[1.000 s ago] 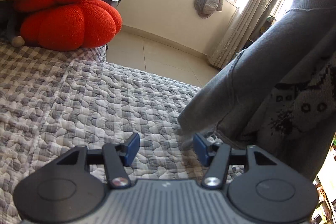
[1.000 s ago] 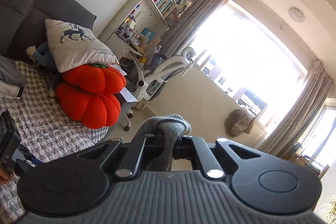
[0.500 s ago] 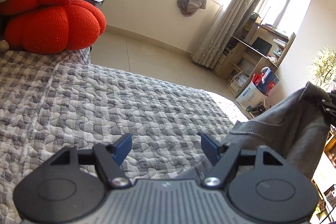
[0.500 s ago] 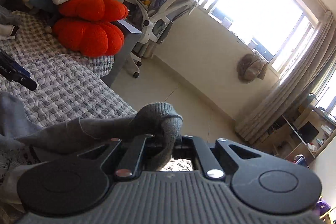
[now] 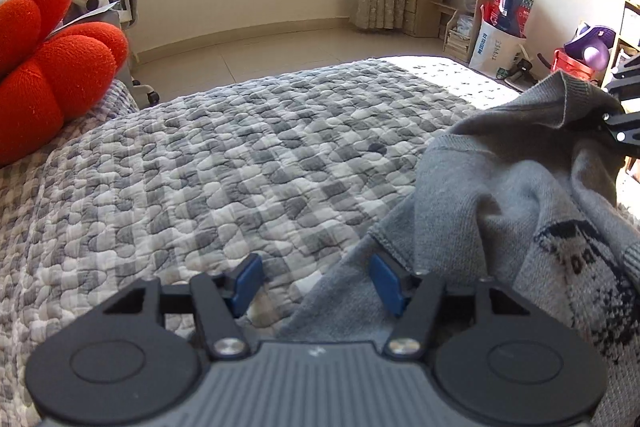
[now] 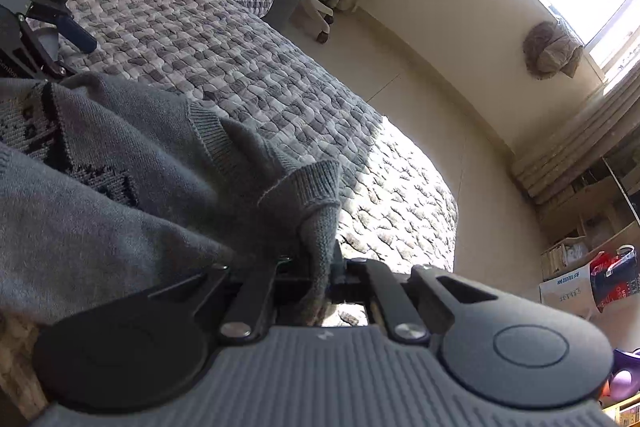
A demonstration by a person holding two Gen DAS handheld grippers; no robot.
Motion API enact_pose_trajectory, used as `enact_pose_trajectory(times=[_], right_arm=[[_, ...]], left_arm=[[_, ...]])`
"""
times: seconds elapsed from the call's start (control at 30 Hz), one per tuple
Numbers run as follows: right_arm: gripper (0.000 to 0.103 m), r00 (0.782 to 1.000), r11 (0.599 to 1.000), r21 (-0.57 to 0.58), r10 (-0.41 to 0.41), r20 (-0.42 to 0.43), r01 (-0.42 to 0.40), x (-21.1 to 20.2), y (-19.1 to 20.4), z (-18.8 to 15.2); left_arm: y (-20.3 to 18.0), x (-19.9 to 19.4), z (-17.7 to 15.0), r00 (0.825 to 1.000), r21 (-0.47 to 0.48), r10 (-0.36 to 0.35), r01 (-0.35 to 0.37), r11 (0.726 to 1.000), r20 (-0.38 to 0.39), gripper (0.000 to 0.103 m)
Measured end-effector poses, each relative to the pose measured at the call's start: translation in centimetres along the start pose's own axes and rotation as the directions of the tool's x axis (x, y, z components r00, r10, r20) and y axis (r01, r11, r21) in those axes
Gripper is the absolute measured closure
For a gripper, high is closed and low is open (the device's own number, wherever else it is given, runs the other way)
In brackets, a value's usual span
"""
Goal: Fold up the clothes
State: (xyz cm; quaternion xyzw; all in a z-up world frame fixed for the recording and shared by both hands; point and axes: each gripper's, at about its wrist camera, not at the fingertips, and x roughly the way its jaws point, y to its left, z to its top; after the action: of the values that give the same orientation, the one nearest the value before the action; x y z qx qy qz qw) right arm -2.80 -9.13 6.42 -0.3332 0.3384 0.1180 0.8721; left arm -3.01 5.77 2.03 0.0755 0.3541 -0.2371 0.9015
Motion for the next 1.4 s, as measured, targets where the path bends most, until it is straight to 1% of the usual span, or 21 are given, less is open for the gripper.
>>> enact_pose_trajectory(times=[0.03,0.07,0.17,0.27,0.33,0.43,0.5,0.53,0.6,0.7,0.77,0.9,1.0,1.03,1.07,1.1,1.13,1.17,1.2,1.3,1.4], right_arm=[[0.099,1.000,1.000,-0.017,-0.014,0.006,0.014,-0.1,0.2,0.0],[0.099,0.999,0.999,-0.029,-0.035,0.026,0.036,-0.4,0.3,0.1],[0.099,0.983,0.995,0.018,-0.104,0.153,0.102,-3.5,-0.3,0.7],[0.099,0.938,0.984,0.070,-0.180,0.295,0.166,-7.2,-0.7,1.5],[0.099,0.899,0.975,0.088,-0.223,0.377,0.205,-9.3,-1.0,1.9],[0.099,0.831,0.955,0.137,-0.295,0.471,0.261,-11.4,-1.2,2.7],[0.099,0.789,0.938,0.167,-0.346,0.507,0.304,-11.9,-1.4,3.5],[0.099,0.789,0.933,0.171,-0.360,0.498,0.318,-11.4,-1.5,4.2],[0.099,0.819,0.931,0.168,-0.366,0.441,0.325,-9.1,-2.0,5.5],[0.099,0.894,0.943,0.130,-0.332,0.302,0.306,-2.8,-2.4,6.6],[0.099,0.927,0.950,0.093,-0.313,0.206,0.300,1.0,-2.1,6.6],[0.099,0.940,0.950,0.044,-0.313,0.137,0.310,4.5,-2.4,6.7],[0.099,0.942,0.952,0.055,-0.306,0.139,0.301,5.3,-3.3,7.4],[0.099,0.948,0.956,0.054,-0.292,0.125,0.287,5.6,-3.3,7.5],[0.099,0.957,0.963,0.054,-0.270,0.103,0.266,6.0,-3.4,7.4],[0.096,0.967,0.970,0.058,-0.242,0.079,0.238,6.4,-3.4,7.2],[0.091,0.977,0.976,0.072,-0.209,0.052,0.205,7.0,-3.5,6.9],[0.080,0.984,0.980,0.090,-0.178,0.024,0.175,7.3,-3.5,6.6],[0.061,0.991,0.982,0.132,-0.136,0.002,0.134,7.5,-3.8,6.2],[0.029,0.999,0.946,0.323,0.027,-0.029,-0.016,7.1,-5.6,5.0],[0.029,0.982,0.863,0.483,0.189,-0.033,-0.149,6.8,-7.2,3.7]], left_arm=[[-0.3,-0.1,0.0,1.000,0.005,-0.015,0.015,1.000,0.004,0.091],[-0.6,-0.3,0.0,1.000,0.011,-0.017,0.017,1.000,0.008,0.101],[-0.6,-1.3,0.3,0.999,-0.026,-0.027,0.029,0.999,0.044,0.101],[1.6,-4.8,1.6,0.980,-0.159,-0.047,0.078,0.984,0.194,0.102],[3.2,-8.2,2.4,0.941,-0.216,-0.006,0.084,0.973,0.339,0.102],[5.6,-13.3,3.0,0.852,-0.307,0.106,0.067,0.949,0.513,0.101],[6.6,-14.6,3.7,0.822,-0.352,0.190,0.014,0.936,0.537,0.101],[6.9,-14.7,4.2,0.818,-0.366,0.224,-0.018,0.930,0.529,0.101],[7.3,-13.3,5.5,0.828,-0.386,0.272,-0.074,0.920,0.490,0.101],[8.0,-9.3,6.7,0.869,-0.400,0.295,-0.125,0.908,0.398,0.101],[8.9,-6.4,6.2,0.895,-0.419,0.303,-0.150,0.896,0.328,0.103],[10.4,-2.1,5.0,0.921,-0.443,0.323,-0.201,0.873,0.218,0.103],[10.7,-1.3,4.7,0.956,-0.427,0.240,-0.148,0.892,0.170,0.101],[10.7,-1.1,4.6,0.968,-0.414,0.202,-0.126,0.901,0.147,0.088],[10.5,-0.8,4.4,0.976,-0.392,0.187,-0.129,0.911,0.113,0.060],[10.2,-0.6,4.2,0.976,-0.360,0.205,-0.164,0.918,0.079,0.045],[9.9,-0.4,4.0,0.972,-0.325,0.229,-0.198,0.925,0.059,0.023],[9.8,-0.2,3.8,0.968,-0.287,0.249,-0.226,0.931,0.042,0.016],[9.7,0.1,3.6,0.963,-0.249,0.269,-0.254,0.935,0.027,0.016],[9.9,1.1,2.9,0.956,-0.221,0.291,-0.289,0.931,-0.026,0.015],[10.0,2.4,2.3,0.947,-0.204,0.318,-0.322,0.925,-0.054,0.013]])
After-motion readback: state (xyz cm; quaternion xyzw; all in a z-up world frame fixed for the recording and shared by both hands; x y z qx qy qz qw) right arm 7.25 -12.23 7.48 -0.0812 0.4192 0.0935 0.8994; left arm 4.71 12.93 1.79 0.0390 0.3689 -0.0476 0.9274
